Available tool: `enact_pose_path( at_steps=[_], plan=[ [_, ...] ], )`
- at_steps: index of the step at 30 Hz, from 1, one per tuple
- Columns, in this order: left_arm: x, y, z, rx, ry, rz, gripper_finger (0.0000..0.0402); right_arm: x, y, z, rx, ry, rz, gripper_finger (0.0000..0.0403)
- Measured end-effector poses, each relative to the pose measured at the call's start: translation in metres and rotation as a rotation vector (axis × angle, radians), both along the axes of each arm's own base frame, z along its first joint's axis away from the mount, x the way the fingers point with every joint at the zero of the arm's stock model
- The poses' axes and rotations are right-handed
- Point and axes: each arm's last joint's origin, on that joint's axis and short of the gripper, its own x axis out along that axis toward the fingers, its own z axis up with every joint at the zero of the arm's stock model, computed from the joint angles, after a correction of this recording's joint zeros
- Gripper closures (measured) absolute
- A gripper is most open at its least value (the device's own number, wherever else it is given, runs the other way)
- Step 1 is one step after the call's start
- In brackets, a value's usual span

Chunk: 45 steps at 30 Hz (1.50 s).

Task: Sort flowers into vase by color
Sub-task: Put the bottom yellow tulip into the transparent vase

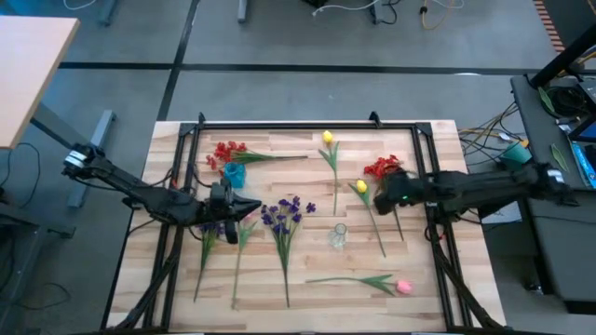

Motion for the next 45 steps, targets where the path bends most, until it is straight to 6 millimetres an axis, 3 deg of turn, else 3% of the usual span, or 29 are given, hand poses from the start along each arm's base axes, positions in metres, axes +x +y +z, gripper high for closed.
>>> enact_pose_path(
  at_steps=[4,13,19,27,34,39,45],
  plan=[
    [0.011,-0.003,0.004,0.067,0.076,0.068,0.0402,0.022,0.003,-0.001,-0.003,0.088,0.034,0.0076],
    [0.018,-0.006,-0.011,0.131,0.152,0.083,0.0402,0.039,0.005,-0.035,0.056,0.304,0.008,0.0076],
    [0.017,-0.005,-0.011,0.136,0.151,0.084,0.0402,0.054,0.004,-0.047,0.050,0.269,0.011,0.0076],
    [0.017,-0.005,-0.011,0.140,0.154,0.083,0.0402,0.064,0.002,-0.036,-0.031,0.351,-0.013,0.0076],
    [0.017,-0.005,-0.011,0.128,0.150,0.085,0.0402,0.081,0.000,-0.016,-0.104,0.291,-0.013,0.0076],
    [0.017,-0.005,-0.011,0.122,0.141,0.087,0.0402,0.090,0.000,-0.025,-0.102,0.266,-0.025,0.0087],
    [0.018,-0.006,-0.010,0.117,0.131,0.086,0.0402,0.098,0.000,-0.041,-0.098,0.290,-0.036,0.0144]
  ],
)
